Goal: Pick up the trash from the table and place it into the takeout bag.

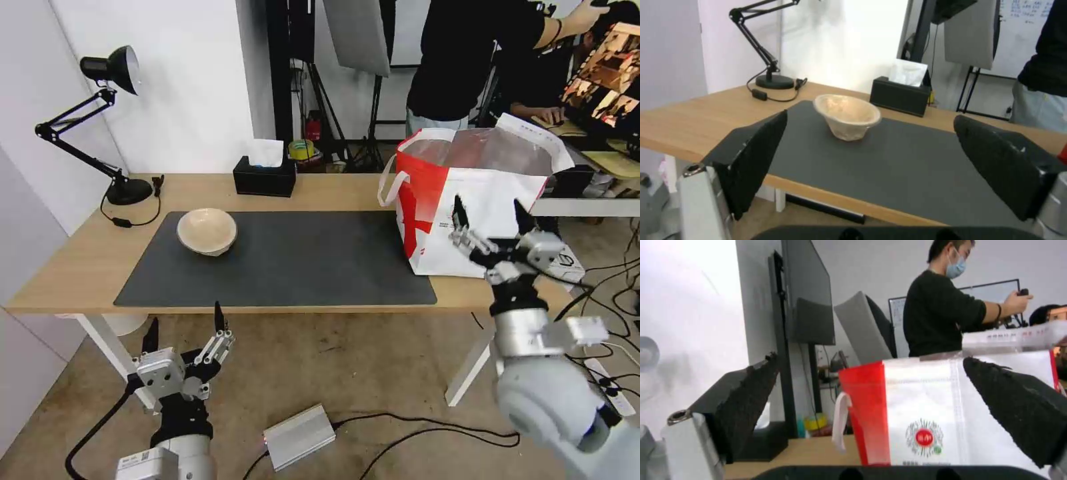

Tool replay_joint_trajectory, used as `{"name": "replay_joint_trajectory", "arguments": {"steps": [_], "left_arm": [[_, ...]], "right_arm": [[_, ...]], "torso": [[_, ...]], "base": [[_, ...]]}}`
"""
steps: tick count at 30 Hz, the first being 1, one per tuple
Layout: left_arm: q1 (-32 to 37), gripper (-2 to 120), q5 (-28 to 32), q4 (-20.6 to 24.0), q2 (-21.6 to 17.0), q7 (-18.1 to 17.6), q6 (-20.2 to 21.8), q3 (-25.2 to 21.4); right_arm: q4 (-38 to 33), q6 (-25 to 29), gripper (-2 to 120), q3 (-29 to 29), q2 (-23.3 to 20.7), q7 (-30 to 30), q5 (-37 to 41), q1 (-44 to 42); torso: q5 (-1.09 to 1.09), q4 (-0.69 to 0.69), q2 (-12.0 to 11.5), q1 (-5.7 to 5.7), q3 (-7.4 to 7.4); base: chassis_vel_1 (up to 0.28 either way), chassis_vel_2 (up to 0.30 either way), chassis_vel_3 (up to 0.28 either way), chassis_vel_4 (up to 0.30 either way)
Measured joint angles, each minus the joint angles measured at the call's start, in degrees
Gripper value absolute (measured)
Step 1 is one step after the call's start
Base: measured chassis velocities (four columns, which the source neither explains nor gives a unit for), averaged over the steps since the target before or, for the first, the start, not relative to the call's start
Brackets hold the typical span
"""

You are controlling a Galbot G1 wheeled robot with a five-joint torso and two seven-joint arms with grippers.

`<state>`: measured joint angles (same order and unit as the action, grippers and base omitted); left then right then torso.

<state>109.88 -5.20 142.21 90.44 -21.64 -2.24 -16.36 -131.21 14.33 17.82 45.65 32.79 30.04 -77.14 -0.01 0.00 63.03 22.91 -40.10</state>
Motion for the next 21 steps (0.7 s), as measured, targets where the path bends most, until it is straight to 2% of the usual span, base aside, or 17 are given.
{"name": "replay_joint_trajectory", "arguments": {"steps": [8,21], "left_arm": [[0.0,100,-0.2,-0.2,0.0,0.0,0.0,0.2],[0.3,100,-0.5,0.1,0.0,0.3,0.2,0.1]], "right_arm": [[-0.5,1.2,100,-1.1,3.1,-0.8,-6.0,-4.8],[-0.4,4.0,100,-2.9,6.0,-2.7,-11.5,-12.3]], "torso": [[0.00,0.00,0.0,0.00,0.00],[0.00,0.00,0.0,0.00,0.00]], "base": [[0.000,0.000,0.000,0.000],[0.000,0.000,0.000,0.000]]}}
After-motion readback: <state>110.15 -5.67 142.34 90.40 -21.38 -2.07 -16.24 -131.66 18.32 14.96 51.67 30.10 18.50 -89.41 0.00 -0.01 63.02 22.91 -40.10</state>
